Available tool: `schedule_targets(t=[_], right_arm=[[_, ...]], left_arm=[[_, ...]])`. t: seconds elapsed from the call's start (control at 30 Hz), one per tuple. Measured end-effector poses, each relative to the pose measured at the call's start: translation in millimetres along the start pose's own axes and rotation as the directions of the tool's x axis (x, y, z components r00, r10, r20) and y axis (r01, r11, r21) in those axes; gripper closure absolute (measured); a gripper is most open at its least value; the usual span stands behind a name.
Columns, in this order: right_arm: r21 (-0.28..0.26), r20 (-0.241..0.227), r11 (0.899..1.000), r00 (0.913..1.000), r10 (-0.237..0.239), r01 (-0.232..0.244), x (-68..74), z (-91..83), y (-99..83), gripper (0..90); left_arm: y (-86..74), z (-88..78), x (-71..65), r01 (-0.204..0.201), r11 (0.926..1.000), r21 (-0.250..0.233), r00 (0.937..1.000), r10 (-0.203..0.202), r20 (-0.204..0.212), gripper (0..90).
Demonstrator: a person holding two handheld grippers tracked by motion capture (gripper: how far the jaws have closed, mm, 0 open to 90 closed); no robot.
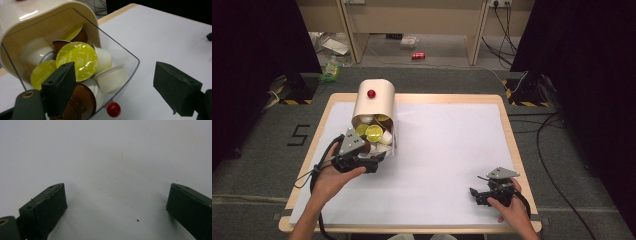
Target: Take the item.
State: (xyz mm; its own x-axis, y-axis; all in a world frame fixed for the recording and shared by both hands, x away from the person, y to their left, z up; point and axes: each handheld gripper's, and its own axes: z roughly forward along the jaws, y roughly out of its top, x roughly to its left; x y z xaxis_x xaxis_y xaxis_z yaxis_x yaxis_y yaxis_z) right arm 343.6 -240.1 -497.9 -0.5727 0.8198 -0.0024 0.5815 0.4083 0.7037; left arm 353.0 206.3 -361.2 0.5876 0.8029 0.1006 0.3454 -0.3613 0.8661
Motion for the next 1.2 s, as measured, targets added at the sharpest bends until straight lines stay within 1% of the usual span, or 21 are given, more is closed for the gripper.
schedule_targets(t=[0.03, 0.13, 0.2, 0.23, 0.27, 0.3, 0.37, 0.43, 0.47, 0.63, 0.67, 0.7, 0.77, 0.9, 0.97, 1.0, 1.2], right_arm=[[0.0, 0.0, 1.0, 1.0, 0.0, 0.0, 0.0, 0.0, 0.0, 3.4], [0.001, 0.0, 1.0, 1.0, 0.003, -0.003, 0.3, -0.1, 0.0, 3.3], [0.0, -0.001, 1.0, 1.0, 0.002, -0.002, 0.2, 0.0, 0.0, 3.3], [0.0, -0.001, 1.0, 1.0, 0.002, -0.002, 0.2, 0.0, 0.0, 3.3], [0.001, -0.001, 1.0, 1.0, 0.003, -0.003, 0.2, -0.1, 0.0, 3.3], [0.001, -0.001, 1.0, 1.0, 0.003, -0.003, 0.2, -0.1, 0.0, 3.3], [0.001, 0.0, 1.0, 1.0, 0.003, -0.003, 0.2, -0.1, 0.0, 3.3], [0.001, -0.001, 1.0, 1.0, 0.002, -0.002, 0.2, 0.0, 0.0, 3.3], [0.001, -0.001, 1.0, 1.0, 0.002, -0.002, 0.2, 0.0, 0.0, 3.3], [0.0, -0.001, 1.0, 1.0, 0.002, -0.002, 0.2, 0.0, 0.0, 3.3], [0.0, -0.001, 1.0, 1.0, 0.002, -0.002, 0.1, 0.0, 0.0, 3.3], [0.0, -0.001, 1.0, 1.0, 0.002, -0.002, 0.1, 0.0, 0.0, 3.3], [0.0, -0.001, 1.0, 1.0, 0.002, -0.002, 0.2, -0.1, 0.0, 3.3], [0.001, -0.001, 1.0, 1.0, 0.003, -0.003, 0.3, -0.1, 0.0, 3.3], [0.001, -0.001, 1.0, 1.0, 0.003, -0.003, 0.3, -0.1, 0.0, 3.3], [0.001, -0.001, 1.0, 1.0, 0.003, -0.003, 0.3, -0.1, 0.0, 3.3], [0.001, -0.001, 1.0, 1.0, 0.002, -0.002, 0.2, 0.0, 0.0, 3.3]], left_arm=[[0.0, 0.0, 0.0, 0.0, 1.0, 0.0, 1.0, 0.0, 0.0, 18.8], [3.1, 2.4, 6.0, 0.002, 0.9999, 0.011, 0.9998, -0.002, -0.019, 19.0], [6.3, 5.7, 12.4, 0.007, 0.9997, 0.022, 0.9994, -0.006, -0.034, 19.6], [6.3, 5.7, 12.4, 0.007, 0.9997, 0.022, 0.9994, -0.006, -0.034, 20.6], [7.4, 6.7, 14.1, 0.006, 0.9996, 0.028, 0.9991, -0.005, -0.043, 23.4], [8.7, 8.2, 15.4, 0.003, 0.9995, 0.032, 0.9992, -0.002, -0.041, 23.4], [11.5, 10.7, 16.8, -0.001, 0.9994, 0.036, 0.9986, 0.003, -0.053, 26.9], [15.2, 15.8, 19.1, -0.006, 0.9988, 0.049, 0.9982, 0.009, -0.059, 27.1], [15.2, 15.8, 19.1, -0.006, 0.9988, 0.049, 0.9982, 0.009, -0.059, 27.2], [17.4, 28.4, 20.7, -0.025, 0.9958, 0.088, 0.9967, 0.032, -0.075, 27.1], [17.6, 30.2, 20.7, -0.023, 0.9956, 0.091, 0.9964, 0.03, -0.079, 26.6], [17.7, 31.8, 20.8, -0.024, 0.9955, 0.092, 0.9957, 0.032, -0.086, 26.6], [17.6, 34.8, 21.2, -0.042, 0.9934, 0.107, 0.9923, 0.054, -0.111, 26.3], [17.7, 36.1, 22.6, -0.039, 0.9932, 0.11, 0.9924, 0.051, -0.112, 26.4], [17.4, 38.1, 25.1, -0.025, 0.9936, 0.11, 0.993, 0.038, -0.112, 26.6], [17.4, 38.1, 25.1, -0.025, 0.9936, 0.11, 0.993, 0.038, -0.112, 26.9], [15.6, 45.1, 30.0, -0.02, 0.9905, 0.136, 0.9944, 0.034, -0.1, 28.2]])
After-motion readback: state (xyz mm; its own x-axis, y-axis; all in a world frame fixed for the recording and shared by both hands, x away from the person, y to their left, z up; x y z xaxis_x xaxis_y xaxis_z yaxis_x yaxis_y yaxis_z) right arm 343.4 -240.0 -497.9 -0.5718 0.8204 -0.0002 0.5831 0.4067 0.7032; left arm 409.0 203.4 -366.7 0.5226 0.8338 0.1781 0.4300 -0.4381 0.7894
